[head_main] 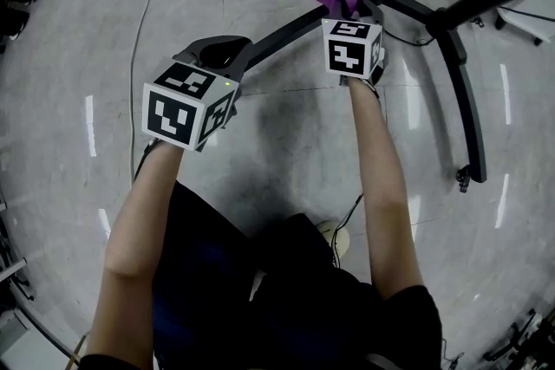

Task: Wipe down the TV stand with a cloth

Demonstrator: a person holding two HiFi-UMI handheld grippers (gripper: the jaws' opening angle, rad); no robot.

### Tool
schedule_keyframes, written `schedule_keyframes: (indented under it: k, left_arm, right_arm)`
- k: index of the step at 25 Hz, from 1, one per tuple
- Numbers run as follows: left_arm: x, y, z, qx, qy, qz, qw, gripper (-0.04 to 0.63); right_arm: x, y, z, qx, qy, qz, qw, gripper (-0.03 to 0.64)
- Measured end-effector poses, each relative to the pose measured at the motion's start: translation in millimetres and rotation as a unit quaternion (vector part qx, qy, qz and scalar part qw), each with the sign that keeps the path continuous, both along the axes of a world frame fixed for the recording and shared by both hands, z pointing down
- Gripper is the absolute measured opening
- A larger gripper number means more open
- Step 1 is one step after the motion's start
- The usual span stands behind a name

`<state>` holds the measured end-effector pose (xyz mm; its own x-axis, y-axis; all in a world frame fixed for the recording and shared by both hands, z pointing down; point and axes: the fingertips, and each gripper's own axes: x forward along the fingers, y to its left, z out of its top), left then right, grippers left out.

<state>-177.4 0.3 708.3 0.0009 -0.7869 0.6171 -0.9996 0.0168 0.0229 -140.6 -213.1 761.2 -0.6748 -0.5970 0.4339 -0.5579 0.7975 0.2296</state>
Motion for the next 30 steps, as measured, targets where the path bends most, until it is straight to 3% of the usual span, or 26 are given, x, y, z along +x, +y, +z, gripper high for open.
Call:
schedule_keyframes:
  k: [15,30]
  left_arm:
    - [0,0,2,-0.002,-0.003,0.0,1.0,0.006]
    - [17,-11,9,-0.01,-0.006,0.014,0.9998,0.006]
  right_arm:
    - [16,-53,-12,0.038,0.015,0.051,0.998,0.101]
    - [68,-78,-1,0.037,0.033,0.084,0.995,0.101]
